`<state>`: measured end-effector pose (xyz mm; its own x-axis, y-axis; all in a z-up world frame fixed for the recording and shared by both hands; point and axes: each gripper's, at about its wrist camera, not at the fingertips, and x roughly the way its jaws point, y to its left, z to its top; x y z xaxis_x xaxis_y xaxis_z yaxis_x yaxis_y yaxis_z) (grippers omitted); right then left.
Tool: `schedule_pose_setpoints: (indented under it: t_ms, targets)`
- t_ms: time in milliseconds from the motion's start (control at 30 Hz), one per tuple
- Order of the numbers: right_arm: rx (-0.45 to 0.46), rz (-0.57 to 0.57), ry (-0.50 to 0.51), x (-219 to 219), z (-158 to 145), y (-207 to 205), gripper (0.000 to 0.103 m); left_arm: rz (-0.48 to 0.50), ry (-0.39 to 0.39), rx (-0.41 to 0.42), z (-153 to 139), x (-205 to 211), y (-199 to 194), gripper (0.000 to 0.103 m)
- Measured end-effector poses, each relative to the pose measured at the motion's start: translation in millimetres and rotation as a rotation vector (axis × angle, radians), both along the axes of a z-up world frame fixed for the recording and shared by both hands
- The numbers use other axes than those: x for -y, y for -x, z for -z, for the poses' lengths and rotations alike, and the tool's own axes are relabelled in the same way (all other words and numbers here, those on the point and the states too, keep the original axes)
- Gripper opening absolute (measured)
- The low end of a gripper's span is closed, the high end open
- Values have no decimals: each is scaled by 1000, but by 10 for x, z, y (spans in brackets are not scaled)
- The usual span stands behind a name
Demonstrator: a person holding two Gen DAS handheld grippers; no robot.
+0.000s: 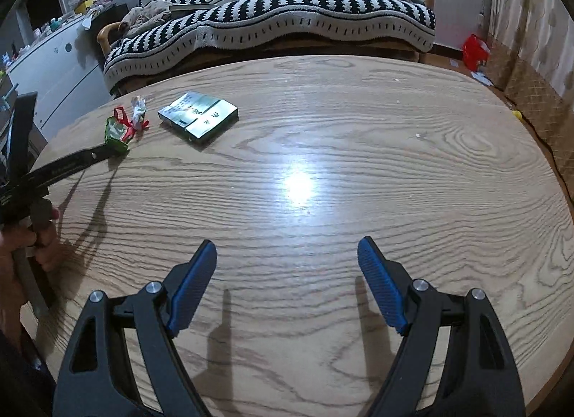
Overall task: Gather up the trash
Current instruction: 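Swing both tools back over the trash on the table, then grasp the green plastic tray with the left tool while the right tool grasps the white-green booklet box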
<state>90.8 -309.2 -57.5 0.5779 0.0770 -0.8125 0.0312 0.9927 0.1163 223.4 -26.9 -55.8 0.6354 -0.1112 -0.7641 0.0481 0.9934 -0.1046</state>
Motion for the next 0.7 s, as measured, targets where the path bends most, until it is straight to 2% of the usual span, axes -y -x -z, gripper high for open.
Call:
schedule_pose_setpoints:
  t_ms: [67, 200, 333, 367, 400, 433, 467, 500, 600, 700]
  targets:
    - [-4, -2, -19, -6, 9, -30, 78, 14, 1, 8, -43, 79, -16, 93]
    - [-4, -9, -34, -63, 1, -85, 78, -28, -30, 5, -9, 239, -176, 94]
    - [-1, -23, -46, -143, -21, -186, 78, -54, 13, -25, 45, 262, -264, 91]
    - [3, -21, -52, -151, -28, -217, 78, -44, 7, -26, 45, 270, -249, 77]
    - [5, -22, -64, -164, -28, -262, 78, -28, -9, -34, 52, 284, -244, 67]
    - [5, -34, -79, -188, -19, -326, 79, -19, -18, -35, 59, 275, -227, 52]
    - [5, -53, -81, -224, -14, -388, 81, -14, -20, -30, 54, 257, -208, 30]
    - [7, -82, -70, -272, -4, -454, 83, -11, -6, -33, 50, 217, -187, 26]
    - [9, -169, 3, -428, 28, -647, 86, 0, 11, -52, 35, 107, -132, 26]
    - [11, -221, 36, -517, 59, -905, 88, 8, -12, -52, -6, 7, 1, 26]
